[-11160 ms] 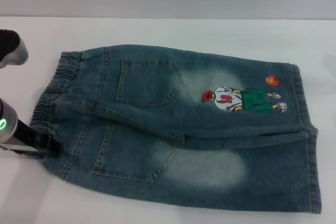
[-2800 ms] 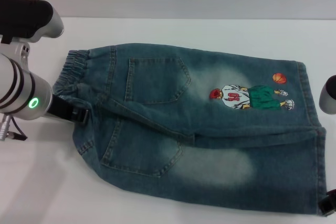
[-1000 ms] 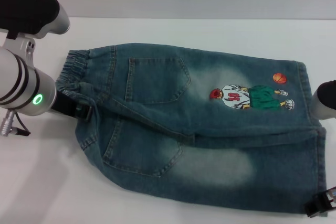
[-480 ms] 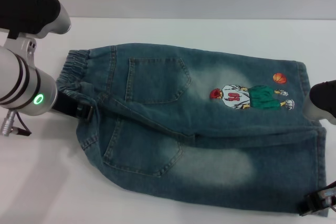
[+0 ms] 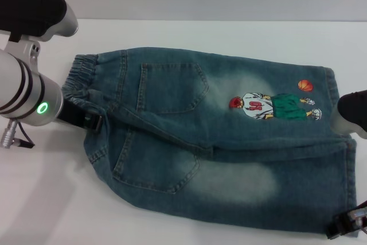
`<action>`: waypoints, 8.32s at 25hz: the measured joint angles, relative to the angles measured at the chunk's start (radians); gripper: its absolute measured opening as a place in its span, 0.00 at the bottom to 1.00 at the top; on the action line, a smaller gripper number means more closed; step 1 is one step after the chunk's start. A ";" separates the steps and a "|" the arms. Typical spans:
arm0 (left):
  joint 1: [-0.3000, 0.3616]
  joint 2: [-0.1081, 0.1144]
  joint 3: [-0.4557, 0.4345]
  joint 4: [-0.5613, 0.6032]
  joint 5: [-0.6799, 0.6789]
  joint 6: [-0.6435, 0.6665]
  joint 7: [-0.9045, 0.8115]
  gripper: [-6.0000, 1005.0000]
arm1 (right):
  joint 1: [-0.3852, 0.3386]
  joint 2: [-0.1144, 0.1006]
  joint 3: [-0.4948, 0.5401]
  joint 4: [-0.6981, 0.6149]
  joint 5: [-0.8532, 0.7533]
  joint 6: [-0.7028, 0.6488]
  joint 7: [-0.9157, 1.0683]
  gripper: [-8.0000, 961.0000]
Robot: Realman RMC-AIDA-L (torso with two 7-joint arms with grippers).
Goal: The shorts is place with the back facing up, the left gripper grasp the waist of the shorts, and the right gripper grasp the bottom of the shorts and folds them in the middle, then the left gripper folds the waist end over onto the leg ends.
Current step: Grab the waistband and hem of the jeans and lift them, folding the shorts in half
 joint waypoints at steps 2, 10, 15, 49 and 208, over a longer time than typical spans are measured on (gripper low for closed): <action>0.000 0.000 0.000 0.000 0.000 0.000 0.000 0.22 | 0.000 0.000 0.000 -0.003 0.000 0.002 0.000 0.67; -0.004 0.000 0.000 0.002 0.000 0.000 0.007 0.22 | -0.005 0.000 0.000 -0.017 0.000 0.030 0.000 0.67; -0.010 -0.001 0.001 0.004 -0.001 0.001 0.007 0.22 | -0.006 0.000 0.000 -0.017 0.016 0.049 -0.001 0.66; -0.017 -0.003 0.013 0.005 -0.012 -0.002 0.007 0.22 | -0.012 -0.002 0.013 -0.044 0.004 0.046 -0.002 0.59; -0.123 0.008 -0.180 0.557 -0.169 0.800 0.144 0.85 | -0.252 -0.007 -0.044 -0.534 -0.233 1.882 0.094 0.78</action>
